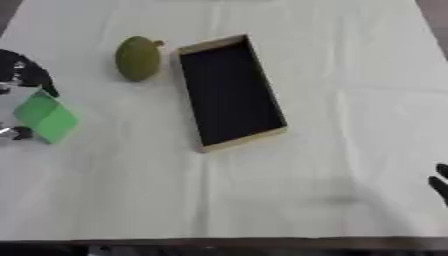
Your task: Pick up objects on the table and place them in the box.
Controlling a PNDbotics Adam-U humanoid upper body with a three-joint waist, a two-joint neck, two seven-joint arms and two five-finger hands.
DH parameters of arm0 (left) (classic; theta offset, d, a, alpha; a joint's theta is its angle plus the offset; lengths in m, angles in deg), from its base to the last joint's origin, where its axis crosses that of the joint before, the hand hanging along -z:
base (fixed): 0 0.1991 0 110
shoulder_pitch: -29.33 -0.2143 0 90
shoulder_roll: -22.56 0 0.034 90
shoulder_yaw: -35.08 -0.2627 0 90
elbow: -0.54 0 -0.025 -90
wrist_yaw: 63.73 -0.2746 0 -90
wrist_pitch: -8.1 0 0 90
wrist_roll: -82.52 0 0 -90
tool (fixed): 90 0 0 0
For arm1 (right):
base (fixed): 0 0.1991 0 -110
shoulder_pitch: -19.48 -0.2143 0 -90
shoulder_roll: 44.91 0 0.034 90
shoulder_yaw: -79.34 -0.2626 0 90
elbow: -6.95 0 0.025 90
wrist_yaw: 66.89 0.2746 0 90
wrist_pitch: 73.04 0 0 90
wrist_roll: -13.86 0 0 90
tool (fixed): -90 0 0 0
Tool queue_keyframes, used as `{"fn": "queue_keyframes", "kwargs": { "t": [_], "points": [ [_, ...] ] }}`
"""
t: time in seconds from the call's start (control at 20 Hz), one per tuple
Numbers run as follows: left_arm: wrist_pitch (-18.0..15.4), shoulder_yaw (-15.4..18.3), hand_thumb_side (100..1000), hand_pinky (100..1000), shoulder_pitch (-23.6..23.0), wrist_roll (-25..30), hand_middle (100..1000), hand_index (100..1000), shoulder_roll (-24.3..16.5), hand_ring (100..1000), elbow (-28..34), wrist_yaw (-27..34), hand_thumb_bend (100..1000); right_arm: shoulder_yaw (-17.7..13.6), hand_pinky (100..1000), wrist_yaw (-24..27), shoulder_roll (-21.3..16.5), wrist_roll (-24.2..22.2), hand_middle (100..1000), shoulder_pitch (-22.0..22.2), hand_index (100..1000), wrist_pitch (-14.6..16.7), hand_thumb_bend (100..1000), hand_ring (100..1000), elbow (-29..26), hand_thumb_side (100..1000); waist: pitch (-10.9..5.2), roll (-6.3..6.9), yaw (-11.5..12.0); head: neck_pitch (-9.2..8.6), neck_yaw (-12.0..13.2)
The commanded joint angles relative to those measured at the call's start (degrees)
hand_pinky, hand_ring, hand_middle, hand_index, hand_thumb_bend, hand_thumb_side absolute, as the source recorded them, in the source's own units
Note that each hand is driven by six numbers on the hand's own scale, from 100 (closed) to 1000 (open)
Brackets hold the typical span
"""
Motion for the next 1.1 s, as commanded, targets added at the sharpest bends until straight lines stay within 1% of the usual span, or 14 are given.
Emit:
{"fn": "queue_keyframes", "kwargs": {
  "t": [0.05, 0.1, 0.3, 0.4, 0.5, 0.7, 0.9, 1.0, 1.1],
  "points": [
    [-9.27, -0.09, 339, 836, 1.04, 9.79, 674, 789, -0.91, 801, -0.53, -0.46, 450, -0.06, 1000, -0.59, -0.18, -18.72, 631, 0.21, 998, 18.73, 100, 1000, -0.84, 470, -0.73, -0.10, -0.12, -0.75, 0.27],
    [-9.31, -0.12, 338, 828, 1.10, 9.96, 650, 770, -0.80, 788, -0.71, -0.43, 450, -0.05, 1000, -0.74, -0.09, -18.72, 631, 0.26, 998, 18.73, 100, 1000, -0.84, 470, -0.73, -0.11, -0.12, -0.76, 0.32],
    [-9.18, -0.15, 335, 818, 1.28, 10.38, 610, 742, -0.42, 771, -1.45, -0.38, 444, 0.09, 1000, -1.38, 0.19, -18.72, 630, 0.31, 1000, 18.73, 100, 1000, -0.84, 470, -0.68, -0.10, -0.11, -0.90, 0.46],
    [-9.18, -0.23, 332, 812, 1.28, 10.54, 580, 720, -0.29, 760, -1.69, -0.29, 431, 0.17, 1000, -1.71, 0.37, -18.72, 630, 0.30, 1000, 18.73, 100, 1000, -0.84, 470, -0.64, -0.09, -0.17, -0.88, 0.47],
    [-9.11, -0.18, 328, 804, 1.28, 10.49, 531, 700, -0.24, 745, -1.71, -0.11, 418, 0.16, 1000, -1.96, 0.56, -18.72, 629, 0.36, 1000, 18.73, 100, 1000, -0.84, 470, -0.62, -0.08, -0.22, -0.83, 0.45],
    [-8.44, 0.54, 319, 777, 1.25, 9.32, 484, 653, -0.31, 701, -1.02, 0.45, 380, 0.11, 1000, -2.59, 0.87, -18.72, 628, 0.58, 1000, 18.73, 100, 1000, -0.84, 470, -0.64, 0.00, -0.24, -0.94, 0.41],
    [-7.00, 2.19, 304, 752, 1.06, 7.54, 460, 623, -0.64, 668, 1.44, 1.11, 339, 0.04, 1000, -2.96, 1.12, -18.72, 628, 0.76, 1000, 18.73, 100, 1000, -0.84, 470, -0.68, 0.07, -0.15, -1.02, 0.17],
    [-6.09, 3.23, 294, 737, 1.20, 6.74, 459, 621, -0.67, 650, 3.50, 1.79, 318, -0.01, 1000, -2.98, 1.18, -18.72, 628, 0.82, 1000, 18.73, 100, 1000, -0.84, 470, -0.71, 0.08, -0.07, -0.95, 0.00],
    [-5.46, 3.94, 286, 733, 2.03, 6.21, 469, 633, -0.42, 638, 5.83, 3.06, 316, -0.01, 1000, -2.82, 1.13, -18.72, 628, 0.86, 1000, 18.73, 100, 1000, -0.84, 470, -0.78, 0.08, 0.05, -0.86, -0.21]
  ]
}}
